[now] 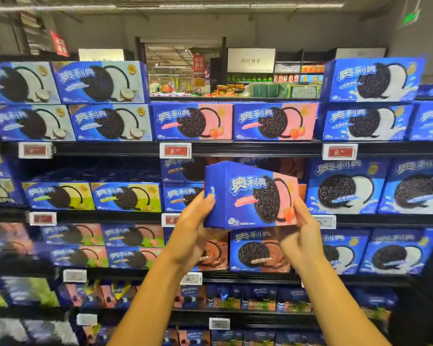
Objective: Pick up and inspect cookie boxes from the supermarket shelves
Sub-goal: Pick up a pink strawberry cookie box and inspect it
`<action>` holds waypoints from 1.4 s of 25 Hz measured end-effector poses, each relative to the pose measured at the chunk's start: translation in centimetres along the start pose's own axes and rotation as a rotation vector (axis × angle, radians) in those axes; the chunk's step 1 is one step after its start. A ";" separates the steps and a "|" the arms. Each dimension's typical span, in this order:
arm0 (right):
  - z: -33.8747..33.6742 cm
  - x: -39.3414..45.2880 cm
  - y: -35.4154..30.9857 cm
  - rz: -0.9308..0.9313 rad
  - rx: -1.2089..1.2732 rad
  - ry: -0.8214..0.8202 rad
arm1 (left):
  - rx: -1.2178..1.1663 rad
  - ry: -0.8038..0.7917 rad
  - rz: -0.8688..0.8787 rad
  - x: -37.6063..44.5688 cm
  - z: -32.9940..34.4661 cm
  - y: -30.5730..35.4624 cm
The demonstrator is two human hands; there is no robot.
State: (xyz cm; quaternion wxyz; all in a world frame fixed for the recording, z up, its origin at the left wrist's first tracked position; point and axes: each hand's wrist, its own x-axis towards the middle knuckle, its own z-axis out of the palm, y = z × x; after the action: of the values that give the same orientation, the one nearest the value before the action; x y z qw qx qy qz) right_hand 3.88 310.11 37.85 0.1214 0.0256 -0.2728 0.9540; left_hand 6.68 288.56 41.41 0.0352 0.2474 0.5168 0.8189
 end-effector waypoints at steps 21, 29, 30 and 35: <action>-6.1 -4.5 -7.6 0.123 0.065 -0.214 | -0.468 0.205 -0.100 1.6 2.5 -10.7; -6.7 -4.2 -9.0 0.098 -0.026 -0.120 | 0.022 0.439 -0.013 2.6 3.5 -11.5; -6.3 -4.3 -8.8 0.057 -0.099 -0.086 | 0.033 0.444 -0.019 2.7 3.6 -11.5; -3.7 -6.6 -7.6 -0.192 -0.403 -0.103 | 0.023 0.338 -0.165 2.7 5.5 -11.6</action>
State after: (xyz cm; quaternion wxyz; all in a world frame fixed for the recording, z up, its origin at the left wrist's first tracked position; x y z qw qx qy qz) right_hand 12.19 316.84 37.81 0.2004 0.0752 -0.4599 0.8618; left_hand 4.42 299.37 34.31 0.0122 0.0631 0.5430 0.8372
